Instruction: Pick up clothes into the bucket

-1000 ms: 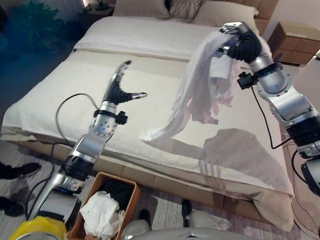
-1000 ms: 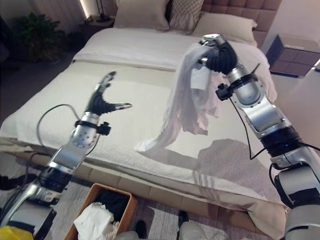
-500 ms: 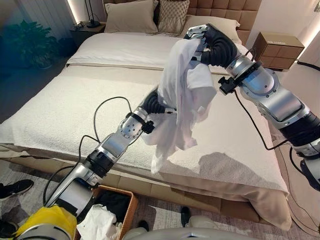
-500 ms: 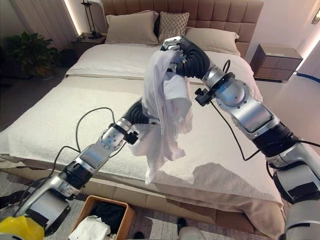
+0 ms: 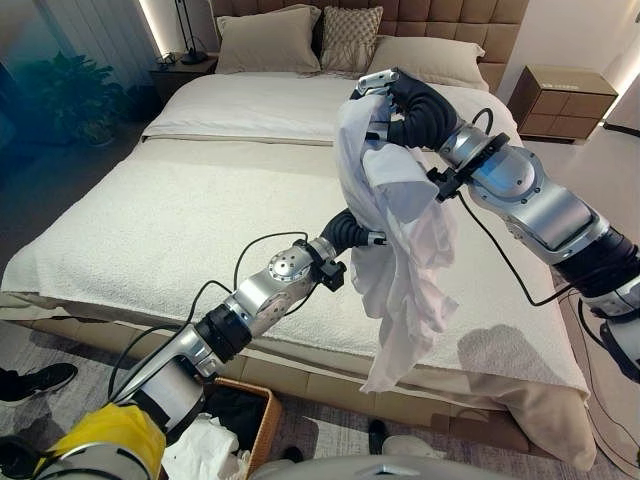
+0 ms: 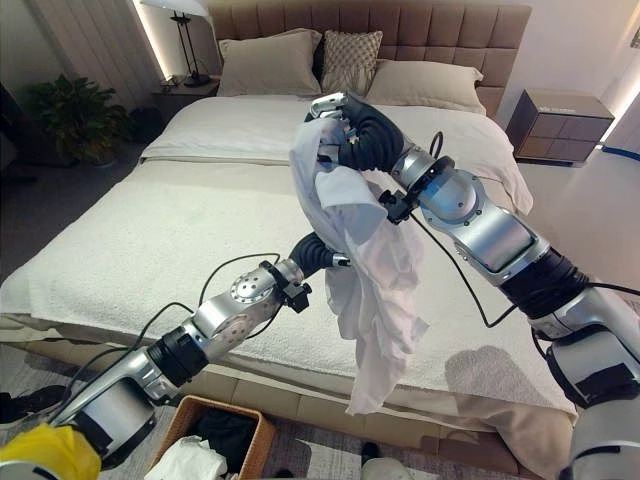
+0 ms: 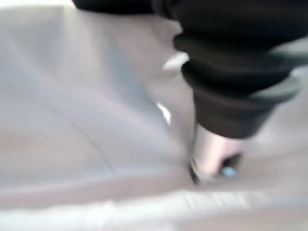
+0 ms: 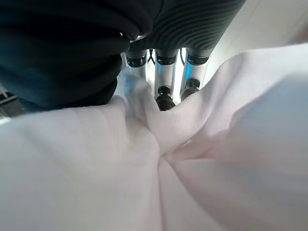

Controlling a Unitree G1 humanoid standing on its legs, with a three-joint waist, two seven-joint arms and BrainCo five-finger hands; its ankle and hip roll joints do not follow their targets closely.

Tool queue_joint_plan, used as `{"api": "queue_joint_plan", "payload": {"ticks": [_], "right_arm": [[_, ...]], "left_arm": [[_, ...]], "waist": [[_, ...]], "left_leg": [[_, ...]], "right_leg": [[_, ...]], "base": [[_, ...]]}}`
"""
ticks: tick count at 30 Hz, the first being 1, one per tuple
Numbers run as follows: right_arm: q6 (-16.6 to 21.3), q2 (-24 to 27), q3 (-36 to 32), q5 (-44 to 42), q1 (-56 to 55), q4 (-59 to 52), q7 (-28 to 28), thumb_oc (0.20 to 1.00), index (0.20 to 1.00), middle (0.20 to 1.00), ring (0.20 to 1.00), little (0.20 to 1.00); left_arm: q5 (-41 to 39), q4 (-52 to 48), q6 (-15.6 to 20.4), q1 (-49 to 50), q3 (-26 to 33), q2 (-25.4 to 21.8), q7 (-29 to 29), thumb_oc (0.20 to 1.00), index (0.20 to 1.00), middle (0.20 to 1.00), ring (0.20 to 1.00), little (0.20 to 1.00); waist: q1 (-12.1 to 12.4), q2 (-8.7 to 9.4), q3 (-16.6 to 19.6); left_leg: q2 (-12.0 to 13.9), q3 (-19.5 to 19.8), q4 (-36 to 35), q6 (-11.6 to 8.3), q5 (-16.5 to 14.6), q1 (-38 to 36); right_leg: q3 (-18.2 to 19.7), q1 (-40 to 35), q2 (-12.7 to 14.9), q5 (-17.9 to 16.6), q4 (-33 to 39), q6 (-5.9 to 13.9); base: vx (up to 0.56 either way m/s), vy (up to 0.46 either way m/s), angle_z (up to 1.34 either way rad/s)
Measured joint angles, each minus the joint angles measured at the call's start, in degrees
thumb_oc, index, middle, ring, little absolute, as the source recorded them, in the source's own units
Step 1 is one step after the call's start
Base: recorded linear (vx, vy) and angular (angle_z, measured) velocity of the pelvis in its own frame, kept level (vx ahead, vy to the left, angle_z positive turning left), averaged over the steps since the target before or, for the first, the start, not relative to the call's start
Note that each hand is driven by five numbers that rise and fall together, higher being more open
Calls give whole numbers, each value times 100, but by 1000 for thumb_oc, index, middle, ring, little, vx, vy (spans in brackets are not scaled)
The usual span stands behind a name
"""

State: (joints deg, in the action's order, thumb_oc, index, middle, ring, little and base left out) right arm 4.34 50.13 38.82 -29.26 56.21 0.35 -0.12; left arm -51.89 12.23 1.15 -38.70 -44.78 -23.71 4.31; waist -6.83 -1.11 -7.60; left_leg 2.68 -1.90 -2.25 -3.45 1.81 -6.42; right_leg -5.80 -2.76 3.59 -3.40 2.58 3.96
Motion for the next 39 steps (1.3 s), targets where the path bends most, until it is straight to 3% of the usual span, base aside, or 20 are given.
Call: {"api": "queue_joint_plan", "payload": {"ticks": [1,2,3,4,8,10,13,16,18,26,31,37,39], "right_arm": [[0,2,-1,-68,-8,2,-3,228,228,228,228,228],[0,-3,-2,-70,-14,4,-3,354,354,354,354,354],[0,-27,-14,-69,-48,10,-10,831,831,831,831,831],[1,-29,-34,-69,-83,9,-13,1000,1000,1000,1000,1000],[38,-207,-781,-63,-805,-47,-121,1000,1000,1000,1000,1000],[37,-258,-1494,-36,-1494,-65,-280,1000,1000,1000,1000,1000],[34,-295,-2037,41,-2055,-52,-405,1000,1000,1000,1000,1000],[33,-453,-2921,188,-2894,-114,-527,1000,1000,1000,1000,1000],[83,-648,-3953,287,-4054,-202,-560,1000,1000,1000,1000,1000],[114,-1843,-5620,288,-5882,821,-766,1000,1000,1000,1000,1000],[180,-2569,-6128,281,-6574,1705,-908,1000,1000,1000,1000,1000],[236,-3062,-6037,-24,-6944,3069,-788,1000,1000,1000,1000,1000],[287,-3084,-5886,-11,-6917,3643,-690,1000,1000,1000,1000,1000]], "left_arm": [[-125,-1,-6,61,31,8,22,200,200,200,200,200],[-139,0,-17,80,40,9,25,200,200,200,200,200],[-182,-1,-20,221,177,64,28,200,200,200,200,200],[-198,-1,-19,317,246,97,28,200,200,200,200,200],[-311,-121,-37,1161,734,284,-30,200,200,200,200,200],[-348,-324,-64,1779,959,254,-67,200,200,200,200,200],[-349,-413,-117,2209,1150,158,-105,200,200,200,200,200],[-324,-898,-153,2818,1715,10,-103,200,200,200,200,200],[-273,-1679,-120,3656,2650,-126,-92,200,200,200,200,200],[30,-2238,180,4798,4645,52,-24,200,200,200,200,200],[268,-2346,446,5039,5671,329,-118,200,200,200,200,200],[558,-2420,669,5235,6138,343,-183,200,200,200,200,200],[1080,-2427,734,5363,6274,74,-242,200,200,200,200,200]], "waist": [[-9,-10,9],[-1,-13,11],[-6,-19,20],[0,-23,23],[30,-21,55],[78,-23,57],[143,-22,58],[162,-13,63],[214,12,77],[338,2,74],[358,0,68],[454,-61,26],[467,-58,-4]], "left_leg": [[0,13,-1,0,0,-1],[-1,19,-2,0,0,1],[-1,28,0,0,0,-3],[-1,32,-1,0,0,-2],[-1,59,2,1,0,-17],[-19,103,-7,0,-1,-25],[-42,122,-12,2,-2,-16],[-64,158,-23,3,-2,-3],[-66,200,-47,6,-4,-4],[-92,260,-64,27,-19,32],[-105,360,-81,27,-19,125],[-117,394,-46,23,-18,283],[-114,426,-27,22,-17,304]], "right_leg": [[0,-7,1,0,5,0],[-2,-8,0,0,6,0],[1,-16,-1,0,6,0],[-3,-17,0,0,6,0],[-30,-58,3,2,17,-1],[-83,-93,26,8,42,2],[-97,-93,50,22,40,23],[-117,-96,71,23,49,27],[-142,-110,74,43,68,48],[-223,-101,108,75,67,58],[-288,-49,121,98,62,60],[-327,113,142,131,-30,74],[-374,109,142,141,-26,83]], "base": [[8,3,4],[13,8,3],[0,0,0],[0,0,0],[5,10,5],[8,13,11],[3,13,5],[3,10,7],[8,5,8],[3,1,4],[-9,3,9],[-6,3,2],[-26,8,10]]}}
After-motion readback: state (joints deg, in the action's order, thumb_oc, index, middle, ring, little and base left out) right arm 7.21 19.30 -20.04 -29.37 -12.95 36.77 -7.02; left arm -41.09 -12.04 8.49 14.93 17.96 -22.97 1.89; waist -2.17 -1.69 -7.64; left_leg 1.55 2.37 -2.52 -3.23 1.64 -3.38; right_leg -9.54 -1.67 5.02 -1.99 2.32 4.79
